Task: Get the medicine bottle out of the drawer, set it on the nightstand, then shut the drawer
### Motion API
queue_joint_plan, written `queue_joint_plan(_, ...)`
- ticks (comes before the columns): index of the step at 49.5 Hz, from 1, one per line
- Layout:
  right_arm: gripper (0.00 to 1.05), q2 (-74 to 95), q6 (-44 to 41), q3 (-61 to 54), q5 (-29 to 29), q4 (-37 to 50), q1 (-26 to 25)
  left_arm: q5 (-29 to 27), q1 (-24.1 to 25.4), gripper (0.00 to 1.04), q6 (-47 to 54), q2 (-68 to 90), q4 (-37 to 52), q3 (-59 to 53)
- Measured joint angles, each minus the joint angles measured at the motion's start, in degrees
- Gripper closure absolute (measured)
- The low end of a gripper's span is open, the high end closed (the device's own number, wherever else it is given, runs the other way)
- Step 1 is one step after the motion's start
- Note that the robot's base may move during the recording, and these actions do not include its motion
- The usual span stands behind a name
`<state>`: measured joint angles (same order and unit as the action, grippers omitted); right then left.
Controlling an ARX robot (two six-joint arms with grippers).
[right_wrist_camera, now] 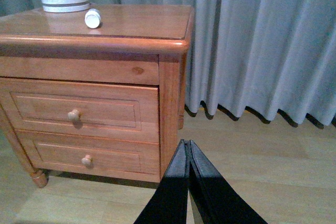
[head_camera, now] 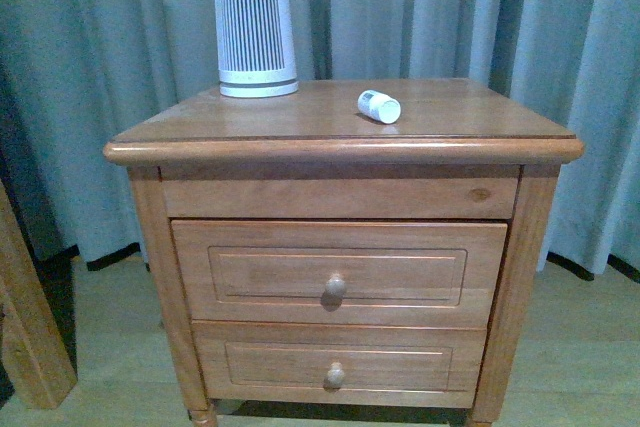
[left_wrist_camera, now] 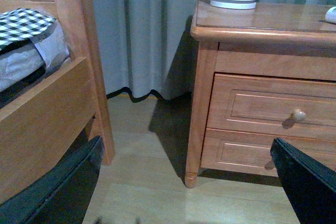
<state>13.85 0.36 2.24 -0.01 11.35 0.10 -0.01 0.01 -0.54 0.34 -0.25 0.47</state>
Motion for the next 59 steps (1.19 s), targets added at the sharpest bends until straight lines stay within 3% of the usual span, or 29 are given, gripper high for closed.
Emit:
queue_joint_plan(13, 1.01, -3.78, -0.04, -1.42, 0.0, -1.2, 0.0, -0.02, 0.0, 0.06, 0.0, 0.0, 0.0, 0.0)
queue_joint_plan(20, 1.01, -12.9, -0.04, -1.4, 0.0, -10.93, 0.0, 0.0, 0.0, 0.06, 0.0, 0.0, 0.0, 0.0)
queue_joint_plan(52, 1.01, -13.42, -0.02, -1.4, 0.0, -11.21, 0.0, 0.0, 0.0, 0.06, 0.0, 0.0, 0.0, 0.0)
queue_joint_plan(59, 0.83, -13.42, -0.15, -1.4, 0.0, -11.21, 0.0, 0.0, 0.0, 0.06, 0.0, 0.0, 0.0, 0.0)
